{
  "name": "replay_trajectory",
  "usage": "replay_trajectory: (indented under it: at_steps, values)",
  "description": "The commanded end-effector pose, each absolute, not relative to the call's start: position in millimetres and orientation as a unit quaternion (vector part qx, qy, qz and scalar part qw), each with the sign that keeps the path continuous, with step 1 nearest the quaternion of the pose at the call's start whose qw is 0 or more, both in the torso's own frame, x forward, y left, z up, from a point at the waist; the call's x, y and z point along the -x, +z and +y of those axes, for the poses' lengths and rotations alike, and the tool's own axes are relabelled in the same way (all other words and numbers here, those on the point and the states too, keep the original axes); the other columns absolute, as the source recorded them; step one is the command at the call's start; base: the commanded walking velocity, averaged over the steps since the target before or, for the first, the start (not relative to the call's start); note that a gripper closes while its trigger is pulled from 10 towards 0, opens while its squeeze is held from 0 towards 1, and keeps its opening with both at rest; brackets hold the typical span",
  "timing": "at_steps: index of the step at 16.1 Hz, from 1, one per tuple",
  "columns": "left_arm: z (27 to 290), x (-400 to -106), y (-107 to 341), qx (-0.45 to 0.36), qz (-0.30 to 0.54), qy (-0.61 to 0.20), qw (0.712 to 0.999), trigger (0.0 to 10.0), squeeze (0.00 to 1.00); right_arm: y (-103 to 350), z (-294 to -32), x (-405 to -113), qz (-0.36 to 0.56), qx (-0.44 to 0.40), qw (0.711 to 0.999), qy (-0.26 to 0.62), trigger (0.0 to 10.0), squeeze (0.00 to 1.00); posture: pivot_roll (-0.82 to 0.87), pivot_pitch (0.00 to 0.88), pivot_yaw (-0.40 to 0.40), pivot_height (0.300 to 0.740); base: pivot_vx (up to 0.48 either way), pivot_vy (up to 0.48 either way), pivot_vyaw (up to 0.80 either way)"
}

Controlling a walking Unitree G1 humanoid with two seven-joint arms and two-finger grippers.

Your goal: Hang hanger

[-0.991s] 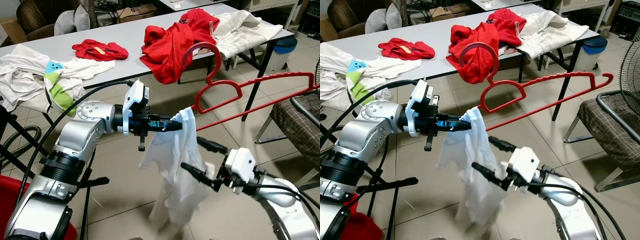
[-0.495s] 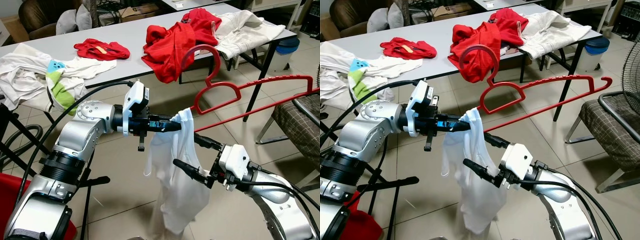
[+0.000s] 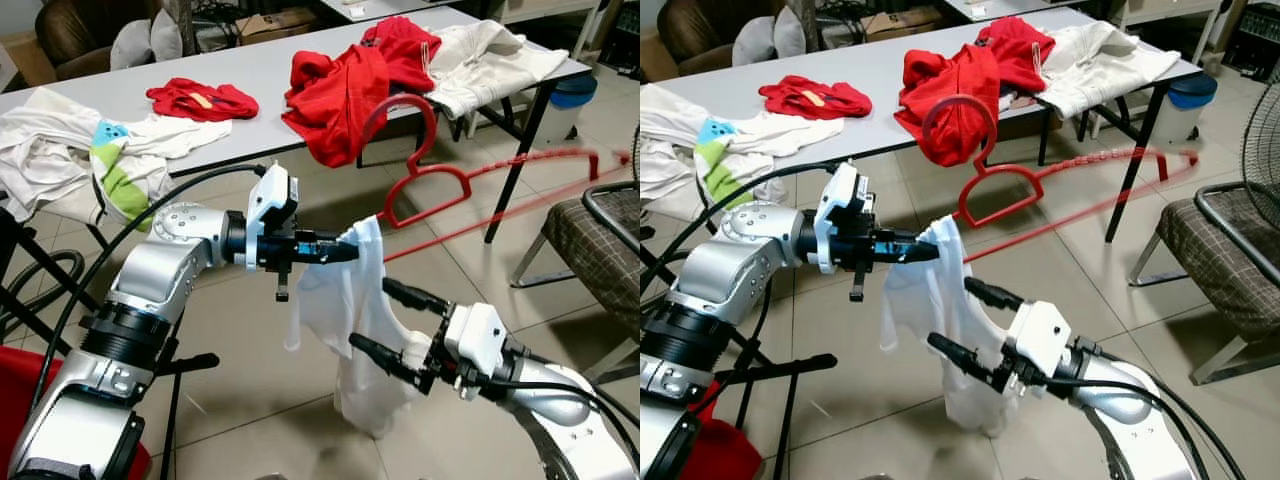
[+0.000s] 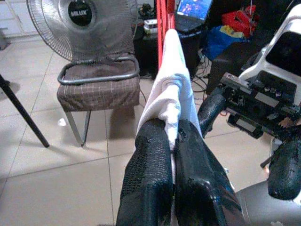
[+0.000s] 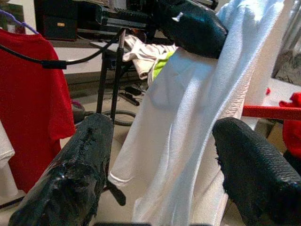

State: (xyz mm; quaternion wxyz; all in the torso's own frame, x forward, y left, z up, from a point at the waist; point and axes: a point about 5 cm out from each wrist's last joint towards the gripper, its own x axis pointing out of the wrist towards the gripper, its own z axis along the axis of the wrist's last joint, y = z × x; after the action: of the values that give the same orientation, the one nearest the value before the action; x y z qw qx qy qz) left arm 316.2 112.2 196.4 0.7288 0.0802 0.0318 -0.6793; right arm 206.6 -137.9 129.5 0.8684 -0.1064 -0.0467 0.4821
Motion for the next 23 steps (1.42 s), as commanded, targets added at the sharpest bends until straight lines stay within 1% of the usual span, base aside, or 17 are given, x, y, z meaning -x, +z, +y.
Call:
replay_trajectory:
  at_steps: [1, 8, 9, 11, 12, 14, 15, 17, 20, 23]
  values:
    - [114.3, -320.1, 209.9, -0.092, 0.008, -0.675, 0.732, 0.0, 0.00, 133.0, -137.7, -207.4, -0.046, 0.102, 0.869, 0.481, 10.0, 0.00, -0.13, 0.000, 0.141, 0.740, 0.000, 0.000, 0.00]
    - [109.6, -319.1, 211.7, -0.093, 0.006, -0.684, 0.724, 0.0, 0.00, 135.6, -136.8, -222.9, -0.037, 0.085, 0.876, 0.473, 10.0, 0.00, -0.13, 0.000, 0.142, 0.740, 0.000, 0.000, 0.00]
    - [109.0, -318.4, 212.7, -0.092, 0.005, -0.686, 0.722, 0.0, 0.00, 132.6, -136.5, -224.0, -0.023, 0.082, 0.872, 0.482, 10.0, 0.00, -0.13, 0.000, 0.142, 0.740, 0.000, 0.000, 0.00]
    - [109.2, -319.8, 217.7, -0.090, -0.003, -0.686, 0.722, 0.0, 0.00, 120.2, -137.7, -218.1, 0.035, 0.068, 0.852, 0.518, 10.0, 0.00, -0.13, 0.000, 0.139, 0.740, 0.000, 0.000, 0.00]
    - [109.5, -319.9, 221.2, -0.087, -0.008, -0.686, 0.723, 0.0, 0.00, 113.7, -139.7, -214.1, 0.060, 0.065, 0.840, 0.535, 8.7, 0.00, -0.13, 0.000, 0.139, 0.740, 0.000, 0.000, 0.00]
    - [110.2, -319.8, 227.9, -0.083, -0.017, -0.688, 0.720, 0.0, 0.00, 103.6, -146.1, -215.7, 0.090, 0.069, 0.836, 0.537, 1.9, 0.00, -0.13, 0.000, 0.138, 0.740, 0.000, 0.000, 0.00]
    - [110.5, -318.6, 232.2, -0.081, -0.022, -0.694, 0.715, 0.0, 0.00, 99.4, -149.9, -218.5, 0.104, 0.064, 0.835, 0.537, 0.0, 0.00, -0.13, 0.000, 0.138, 0.740, 0.000, 0.000, 0.00]
    - [111.0, -317.1, 235.4, -0.081, -0.025, -0.699, 0.710, 0.0, 0.00, 96.2, -153.2, -221.2, 0.117, 0.062, 0.831, 0.540, 0.0, 0.00, -0.13, 0.000, 0.137, 0.740, 0.000, 0.000, 0.00]
    - [113.6, -315.7, 241.2, -0.084, -0.028, -0.704, 0.704, 0.0, 0.00, 82.6, -163.9, -221.9, 0.166, 0.088, 0.817, 0.546, 0.0, 0.00, -0.12, 0.000, 0.135, 0.740, 0.000, 0.000, 0.00]
    - [121.3, -318.3, 242.8, -0.093, -0.024, -0.698, 0.710, 0.0, 0.00, 69.2, -181.2, -211.2, 0.216, 0.104, 0.802, 0.547, 0.0, 0.00, -0.12, 0.000, 0.132, 0.740, 0.000, 0.000, 0.00]
